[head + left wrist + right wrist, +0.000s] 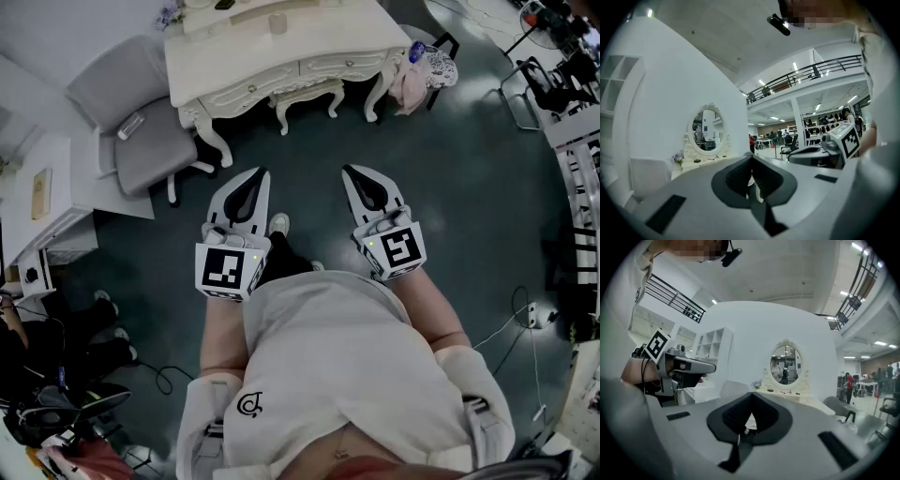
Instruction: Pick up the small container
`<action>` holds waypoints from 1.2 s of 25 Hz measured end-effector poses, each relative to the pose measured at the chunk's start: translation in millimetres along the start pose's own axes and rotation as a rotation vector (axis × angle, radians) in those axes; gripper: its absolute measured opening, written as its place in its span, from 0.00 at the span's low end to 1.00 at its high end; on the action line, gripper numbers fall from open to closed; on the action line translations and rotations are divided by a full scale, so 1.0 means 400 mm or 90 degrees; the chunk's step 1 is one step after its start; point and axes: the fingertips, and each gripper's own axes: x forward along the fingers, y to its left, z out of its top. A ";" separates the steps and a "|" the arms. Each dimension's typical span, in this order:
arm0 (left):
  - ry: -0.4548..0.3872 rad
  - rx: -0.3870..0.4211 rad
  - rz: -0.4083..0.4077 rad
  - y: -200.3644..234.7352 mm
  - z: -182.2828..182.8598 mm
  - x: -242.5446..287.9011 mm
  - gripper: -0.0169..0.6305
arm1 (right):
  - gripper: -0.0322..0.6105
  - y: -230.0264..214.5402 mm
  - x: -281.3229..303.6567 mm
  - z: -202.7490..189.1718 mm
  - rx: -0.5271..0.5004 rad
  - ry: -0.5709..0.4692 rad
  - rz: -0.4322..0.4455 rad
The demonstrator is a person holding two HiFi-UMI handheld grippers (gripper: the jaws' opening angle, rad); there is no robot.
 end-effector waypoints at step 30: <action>0.013 -0.040 -0.024 0.163 -0.077 0.249 0.05 | 0.06 -0.146 0.219 -0.107 0.052 0.030 -0.044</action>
